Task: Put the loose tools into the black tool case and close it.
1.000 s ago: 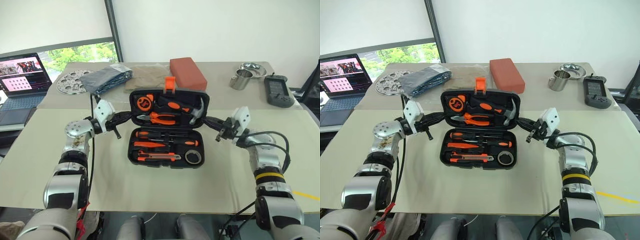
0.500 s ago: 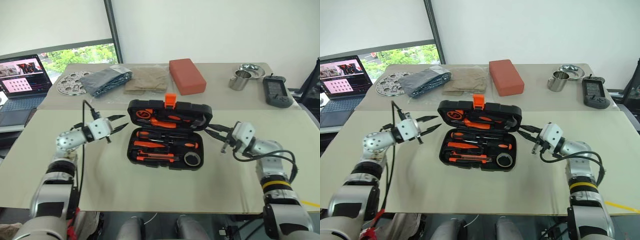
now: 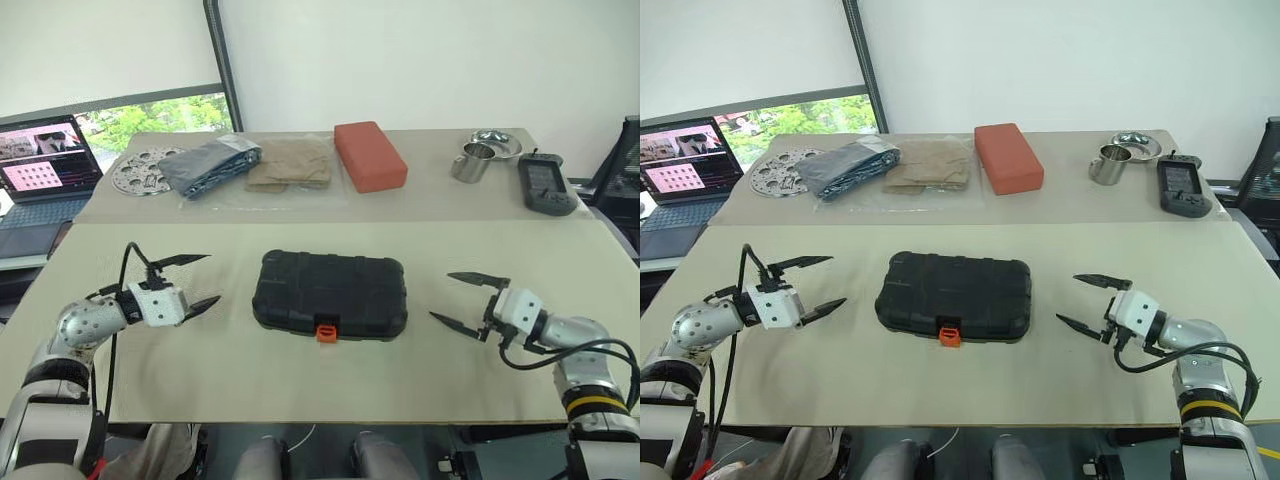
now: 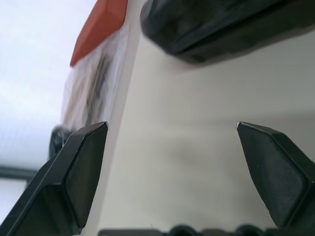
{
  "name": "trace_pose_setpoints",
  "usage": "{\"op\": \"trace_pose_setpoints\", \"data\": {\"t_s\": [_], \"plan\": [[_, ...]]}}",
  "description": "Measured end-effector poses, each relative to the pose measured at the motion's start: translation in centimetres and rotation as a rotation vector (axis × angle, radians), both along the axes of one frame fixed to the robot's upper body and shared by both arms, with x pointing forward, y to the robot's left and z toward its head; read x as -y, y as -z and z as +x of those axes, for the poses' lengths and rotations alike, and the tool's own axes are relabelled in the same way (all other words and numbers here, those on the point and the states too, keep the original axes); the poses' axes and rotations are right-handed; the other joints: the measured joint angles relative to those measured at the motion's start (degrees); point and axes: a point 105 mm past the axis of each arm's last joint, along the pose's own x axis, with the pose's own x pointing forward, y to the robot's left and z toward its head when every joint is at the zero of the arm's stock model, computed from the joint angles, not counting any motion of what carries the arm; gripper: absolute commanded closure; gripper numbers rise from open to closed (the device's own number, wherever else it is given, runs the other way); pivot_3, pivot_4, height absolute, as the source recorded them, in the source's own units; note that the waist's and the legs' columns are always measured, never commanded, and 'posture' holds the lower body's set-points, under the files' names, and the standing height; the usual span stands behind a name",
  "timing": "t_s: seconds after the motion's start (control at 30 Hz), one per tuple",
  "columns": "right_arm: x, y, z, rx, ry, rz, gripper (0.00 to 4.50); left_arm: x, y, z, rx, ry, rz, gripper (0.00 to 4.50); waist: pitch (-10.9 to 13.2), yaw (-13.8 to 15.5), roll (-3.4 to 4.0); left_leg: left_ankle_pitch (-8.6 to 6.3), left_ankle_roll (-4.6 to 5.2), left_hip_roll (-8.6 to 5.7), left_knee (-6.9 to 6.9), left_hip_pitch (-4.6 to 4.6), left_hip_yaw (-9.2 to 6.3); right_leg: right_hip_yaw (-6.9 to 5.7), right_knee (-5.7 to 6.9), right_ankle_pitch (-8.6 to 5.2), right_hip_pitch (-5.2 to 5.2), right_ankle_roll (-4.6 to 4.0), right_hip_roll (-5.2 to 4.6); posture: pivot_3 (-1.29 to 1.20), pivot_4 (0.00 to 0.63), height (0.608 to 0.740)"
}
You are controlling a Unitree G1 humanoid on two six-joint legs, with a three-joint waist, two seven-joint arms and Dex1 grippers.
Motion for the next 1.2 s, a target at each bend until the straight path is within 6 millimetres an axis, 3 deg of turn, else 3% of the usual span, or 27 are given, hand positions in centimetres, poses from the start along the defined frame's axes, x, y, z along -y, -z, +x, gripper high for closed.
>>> {"op": "trace_pose_setpoints", "data": {"t_s": [0.1,0.2,0.47,0.57,0.63,0.7,0.93,1.0,1.1,1.2], "plan": [[0.2,-0.1,-1.0,-0.097,0.004,0.07,0.09,-0.1,-0.1,1.1,-0.164,-0.047,-0.236,0.0,0.0,0.3,0.0,0.0,0.0,-0.03,0.06,-0.02,0.13,-0.13,0.01,-0.02,0.03,0.03,0.03,0.0,0.15,0.74],[-0.4,0.1,-2.5,-0.217,-0.01,0.148,0.09,2.2,-0.9,2.1,-0.273,0.027,-0.391,0.0,0.0,0.67,0.0,0.0,-0.01,-0.05,0.14,-0.18,0.04,-0.19,0.0,-0.03,0.0,0.05,0.11,0.0,0.15,0.74],[-4.5,0.0,-8.0,-0.568,-0.111,0.197,0.09,9.6,-7.8,4.4,-0.37,0.315,-0.574,0.0,0.0,0.68,-0.03,0.01,-0.02,-0.18,0.35,-0.65,-0.3,-0.17,-0.12,-0.21,-0.09,0.36,0.46,0.0,0.15,0.74],[-7.3,0.0,-8.9,-0.638,-0.157,0.224,0.73,13.1,-9.3,4.3,-0.418,0.454,-0.534,0.0,0.02,0.24,-0.06,0.01,-0.02,-0.2,0.45,-0.76,-0.35,-0.1,-0.12,-0.27,-0.11,0.47,0.5,0.0,0.15,0.74],[-8.7,0.3,-8.8,-0.667,-0.161,0.244,1.37,14.9,-8.9,3.5,-0.485,0.559,-0.419,0.0,0.01,0.05,-0.09,0.01,-0.02,-0.21,0.45,-0.75,-0.39,-0.09,-0.14,-0.28,-0.11,0.48,0.58,0.0,0.15,0.74],[-10.4,1.0,-8.5,-0.698,-0.166,0.259,2.14,16.6,-7.8,2.5,-0.587,0.658,-0.344,0.0,0.0,0.04,-0.06,0.01,-0.02,-0.22,0.5,-0.76,-0.42,-0.07,-0.12,-0.29,-0.2,0.48,0.59,0.0,0.15,0.74],[-12.6,0.9,-5.8,-0.64,-0.115,0.329,4.47,16.8,-4.1,1.4,-0.782,0.694,-0.204,0.0,0.03,0.17,-0.1,-0.01,0.02,-0.14,0.79,-1.09,-0.69,0.04,-0.11,-0.29,-0.32,0.48,0.86,0.0,0.15,0.74],[-12.8,0.9,-3.5,-0.581,-0.049,0.36,4.47,16.5,-3.2,1.3,-0.824,0.673,-0.175,0.0,0.04,0.04,-0.12,-0.01,0.02,-0.13,0.83,-1.06,-0.71,0.09,-0.08,-0.28,-0.32,0.47,0.9,0.0,0.15,0.74],[-11.4,0.5,0.4,-0.452,0.094,0.339,4.47,16.4,-2.7,1.3,-0.852,0.662,-0.153,0.0,0.05,0.11,-0.11,0.05,0.11,-0.15,0.85,-1.04,-0.71,0.1,-0.06,-0.27,-0.31,0.46,0.9,0.0,0.15,0.74],[-9.7,0.5,3.0,-0.373,0.215,0.338,4.47,16.2,-2.7,1.6,-0.847,0.652,-0.155,0.0,0.05,0.24,-0.11,0.05,0.12,-0.14,0.82,-1.07,-0.75,0.08,-0.05,-0.27,-0.33,0.45,0.93,0.0,0.15,0.74]]}}
